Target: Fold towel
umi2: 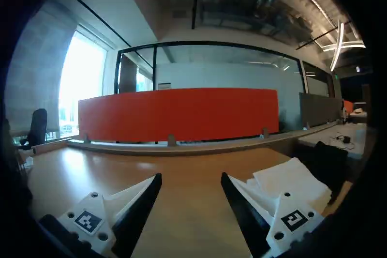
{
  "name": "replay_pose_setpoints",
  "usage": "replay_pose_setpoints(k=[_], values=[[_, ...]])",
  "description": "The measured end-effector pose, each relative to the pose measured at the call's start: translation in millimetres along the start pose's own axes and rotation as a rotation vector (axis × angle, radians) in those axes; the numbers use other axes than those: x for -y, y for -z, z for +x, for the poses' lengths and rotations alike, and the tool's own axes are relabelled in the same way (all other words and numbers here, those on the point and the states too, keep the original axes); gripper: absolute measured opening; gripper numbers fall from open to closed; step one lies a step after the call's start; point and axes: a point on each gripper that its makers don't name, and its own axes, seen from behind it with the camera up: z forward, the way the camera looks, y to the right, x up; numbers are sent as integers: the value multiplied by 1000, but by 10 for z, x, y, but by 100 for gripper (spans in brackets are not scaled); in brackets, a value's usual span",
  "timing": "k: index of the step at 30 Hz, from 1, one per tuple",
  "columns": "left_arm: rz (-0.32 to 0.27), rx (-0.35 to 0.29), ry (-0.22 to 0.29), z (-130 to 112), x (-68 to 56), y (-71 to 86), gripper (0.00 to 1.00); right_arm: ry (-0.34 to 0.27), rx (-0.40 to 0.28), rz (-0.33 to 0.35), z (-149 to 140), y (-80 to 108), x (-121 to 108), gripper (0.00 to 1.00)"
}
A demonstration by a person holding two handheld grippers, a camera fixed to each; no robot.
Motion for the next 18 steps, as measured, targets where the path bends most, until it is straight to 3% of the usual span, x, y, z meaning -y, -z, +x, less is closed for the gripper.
replay_pose_setpoints(k=[9,18], values=[[0,0,0,-2,0,3,100,-13,9,4,-89,12,3,94],[0,0,0,3,7,3,100,24,-5,15,-89,44,54,95]])
